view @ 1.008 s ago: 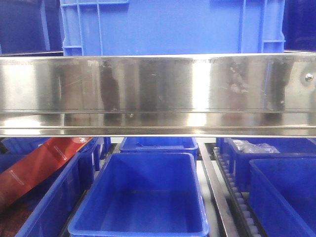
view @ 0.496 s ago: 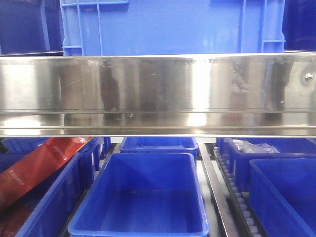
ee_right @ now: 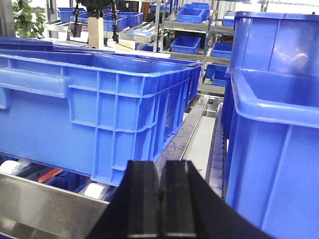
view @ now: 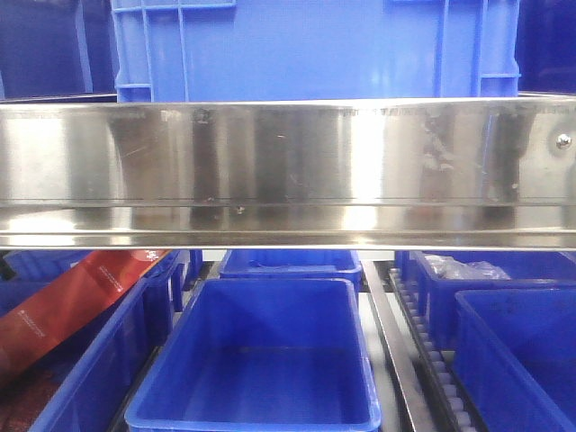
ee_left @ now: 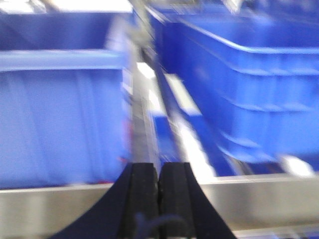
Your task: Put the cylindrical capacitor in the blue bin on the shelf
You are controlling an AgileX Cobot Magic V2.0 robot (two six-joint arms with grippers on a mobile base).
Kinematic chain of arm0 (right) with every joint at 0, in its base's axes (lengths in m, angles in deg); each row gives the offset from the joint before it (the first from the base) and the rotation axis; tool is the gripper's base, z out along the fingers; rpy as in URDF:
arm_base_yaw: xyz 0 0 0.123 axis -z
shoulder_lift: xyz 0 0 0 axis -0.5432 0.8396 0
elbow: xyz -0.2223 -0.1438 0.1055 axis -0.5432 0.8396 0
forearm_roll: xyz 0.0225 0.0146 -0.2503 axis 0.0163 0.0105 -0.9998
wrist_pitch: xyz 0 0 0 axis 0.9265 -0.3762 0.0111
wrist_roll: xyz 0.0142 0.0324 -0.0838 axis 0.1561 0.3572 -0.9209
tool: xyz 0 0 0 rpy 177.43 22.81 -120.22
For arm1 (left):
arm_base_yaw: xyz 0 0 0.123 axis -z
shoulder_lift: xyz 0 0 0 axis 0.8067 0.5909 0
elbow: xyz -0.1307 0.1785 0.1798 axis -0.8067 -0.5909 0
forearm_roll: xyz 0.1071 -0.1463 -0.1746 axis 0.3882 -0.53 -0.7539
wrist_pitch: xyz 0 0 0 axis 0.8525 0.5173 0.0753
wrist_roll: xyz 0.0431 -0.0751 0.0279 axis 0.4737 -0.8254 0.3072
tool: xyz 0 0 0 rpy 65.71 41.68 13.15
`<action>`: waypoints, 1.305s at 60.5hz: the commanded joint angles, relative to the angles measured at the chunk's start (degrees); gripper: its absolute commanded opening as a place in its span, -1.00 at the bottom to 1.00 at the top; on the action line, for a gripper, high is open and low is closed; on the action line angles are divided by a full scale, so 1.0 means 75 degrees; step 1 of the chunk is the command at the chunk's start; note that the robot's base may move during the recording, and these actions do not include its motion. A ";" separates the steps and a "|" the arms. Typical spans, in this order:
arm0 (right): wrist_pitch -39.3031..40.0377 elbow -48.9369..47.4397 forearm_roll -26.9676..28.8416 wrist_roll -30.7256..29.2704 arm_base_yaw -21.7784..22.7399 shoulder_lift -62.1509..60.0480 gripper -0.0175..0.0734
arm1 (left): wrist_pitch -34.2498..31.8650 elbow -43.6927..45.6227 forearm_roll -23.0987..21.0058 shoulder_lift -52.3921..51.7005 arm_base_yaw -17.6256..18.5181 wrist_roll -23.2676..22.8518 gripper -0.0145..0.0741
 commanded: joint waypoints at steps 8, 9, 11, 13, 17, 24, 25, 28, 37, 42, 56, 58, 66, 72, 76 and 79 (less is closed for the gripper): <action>0.0164 0.0005 -0.0063 0.0015 0.0018 -0.0038 -0.79 | -0.2093 -0.1975 -0.0017 -0.1268 -0.0482 0.0125 -0.92; 0.0164 0.0005 -0.0063 0.0015 0.0018 -0.0038 -0.79 | -0.2268 -0.2126 -0.0017 -0.1352 -0.0500 0.0125 -0.92; 0.0164 0.0005 -0.0063 0.0015 0.0018 -0.0038 -0.79 | -0.2574 -0.2509 -0.0017 -0.1557 -0.0520 0.0125 -0.92; 0.0164 0.0005 -0.0063 0.0015 0.0018 -0.0038 -0.79 | -0.2875 -0.2888 -0.0017 -0.1754 -0.0520 0.0125 -0.92; 0.0164 0.0005 -0.0063 0.0015 0.0018 -0.0038 -0.79 | -0.3394 -0.3587 -0.0017 -0.2085 -0.0520 0.0125 -0.92; 0.0164 0.0005 -0.0063 0.0015 0.0018 -0.0038 -0.79 | -0.4183 -0.4593 -0.0017 -0.2142 -0.0520 0.0125 -0.92; 0.0164 0.0005 -0.0063 0.0015 0.0018 -0.0038 -0.79 | -0.4381 -0.4646 -0.0017 -0.2142 -0.0520 0.0125 -0.92; 0.0147 0.0005 -0.0063 0.0015 0.0018 -0.0038 -0.79 | -0.4529 -0.4646 -0.0017 -0.2142 -0.0506 0.0125 -0.92; 0.0147 0.0005 -0.0063 0.0015 0.0018 -0.0038 -0.79 | -0.4062 -0.4646 -0.0017 -0.2142 -0.0506 0.0125 -0.92; 0.0147 0.0005 -0.0063 0.0015 0.0018 -0.0038 -0.79 | -0.4092 -0.4646 -0.0017 -0.2142 -0.0506 0.0125 -0.92; 0.0147 0.0005 -0.0063 0.0015 0.0018 -0.0038 -0.79 | -0.4187 -0.4646 -0.0017 -0.2142 -0.0506 0.0125 -0.92; 0.0147 0.0005 -0.0063 0.0015 0.0018 -0.0038 -0.79 | -0.4187 -0.4646 -0.0017 -0.2142 -0.0506 0.0125 -0.92; 0.0147 0.0005 -0.0063 0.0015 0.0018 -0.0038 -0.79 | -0.4187 -0.4646 -0.0017 -0.2142 -0.0506 0.0125 -0.92; 0.0147 0.0005 -0.0063 0.0015 0.0018 -0.0038 -0.79 | -0.4187 -0.4646 -0.0017 -0.2142 -0.0506 0.0125 -0.92; 0.0147 0.0005 -0.0063 0.0015 0.0018 -0.0038 -0.79 | -0.4187 -0.4646 -0.0017 -0.2142 -0.0506 0.0125 -0.92; 0.0147 0.0005 -0.0063 0.0015 0.0018 -0.0038 -0.79 | -0.4187 -0.4646 -0.0017 -0.2142 -0.0506 0.0125 -0.92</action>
